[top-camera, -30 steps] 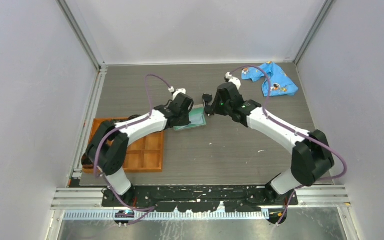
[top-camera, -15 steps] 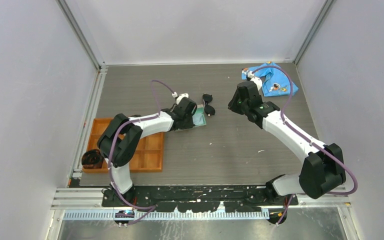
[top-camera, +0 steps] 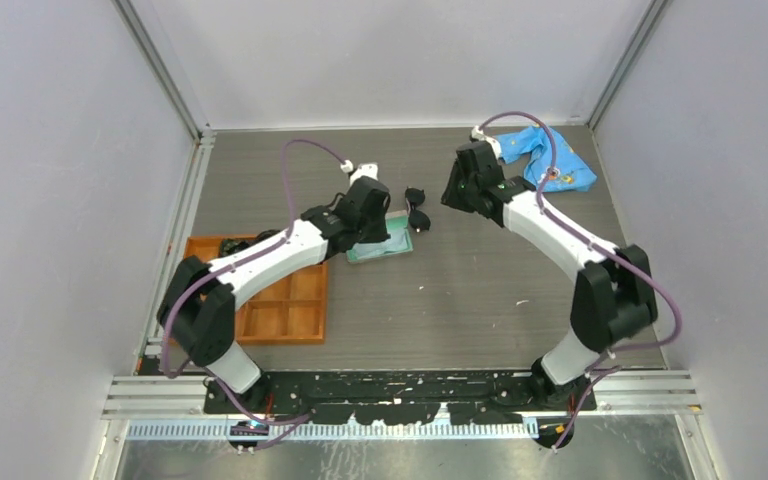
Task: Organize the sunglasses
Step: Move the sunglasses to the center of the board.
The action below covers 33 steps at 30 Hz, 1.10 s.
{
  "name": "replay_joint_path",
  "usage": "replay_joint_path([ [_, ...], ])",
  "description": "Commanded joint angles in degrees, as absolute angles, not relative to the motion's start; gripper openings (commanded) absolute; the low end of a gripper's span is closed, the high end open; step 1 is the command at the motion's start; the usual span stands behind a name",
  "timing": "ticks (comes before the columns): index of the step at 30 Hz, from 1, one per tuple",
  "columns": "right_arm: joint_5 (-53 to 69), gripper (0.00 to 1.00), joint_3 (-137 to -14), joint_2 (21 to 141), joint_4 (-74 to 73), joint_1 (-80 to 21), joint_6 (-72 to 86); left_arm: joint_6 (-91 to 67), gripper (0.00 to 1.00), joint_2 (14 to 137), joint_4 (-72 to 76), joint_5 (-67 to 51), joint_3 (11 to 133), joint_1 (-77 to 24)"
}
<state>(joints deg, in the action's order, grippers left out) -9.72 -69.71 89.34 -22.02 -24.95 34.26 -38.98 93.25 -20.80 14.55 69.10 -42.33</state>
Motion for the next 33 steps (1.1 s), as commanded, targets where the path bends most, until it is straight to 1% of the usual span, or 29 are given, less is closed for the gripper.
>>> replay_joint_path([
  [1,-7.1,0.33,-78.79,97.38,-24.81,-24.72,29.49,-38.93,0.17,86.24,-29.68,16.75,71.51,-42.44],
  [4,-5.89,0.36,-85.07,103.91,-26.89,-24.74,27.89,-40.67,0.18,80.78,-34.33,17.72,70.43,-42.54],
  [6,-5.28,0.49,-89.49,107.94,-27.66,-24.78,27.68,-41.43,0.19,76.2,-36.76,18.9,68.78,-42.54],
  [7,-5.2,0.53,-90.57,109.64,-27.88,-24.71,27.67,-41.66,0.2,73.94,-37.95,19.55,67.89,-42.54],
  [10,-5.32,0.6,-94.91,113.84,-28.16,-24.7,28.02,-43.14,0.22,67.33,-41.19,20.76,65.32,-42.54],
  [14,-4.36,0.61,-100.48,119.35,-30.06,-24.73,27.11,-45.65,0.22,60.32,-44.63,19.92,63.74,-42.54],
  [18,-2.1,0.63,-103.59,123.44,-29.9,-24.71,26.33,-46.25,0.23,56.69,-45.59,21.32,62.73,-42.54],
  [19,-1.5,0.66,-104.17,124.36,-29.93,-24.71,26.4,-46.31,0.23,56.39,-45.59,21.95,62.56,-42.54],
  [22,-0.84,0.68,-105.47,126.16,-30.29,-24.98,26.58,-46.24,0.24,56.5,-45.44,22.41,62.97,-42.54],
  [33,-1.62,0.68,-104.66,128.81,-29.79,-26.78,26.78,-46.32,0.23,58.0,-45.39,19.78,64.22,-42.54],
])
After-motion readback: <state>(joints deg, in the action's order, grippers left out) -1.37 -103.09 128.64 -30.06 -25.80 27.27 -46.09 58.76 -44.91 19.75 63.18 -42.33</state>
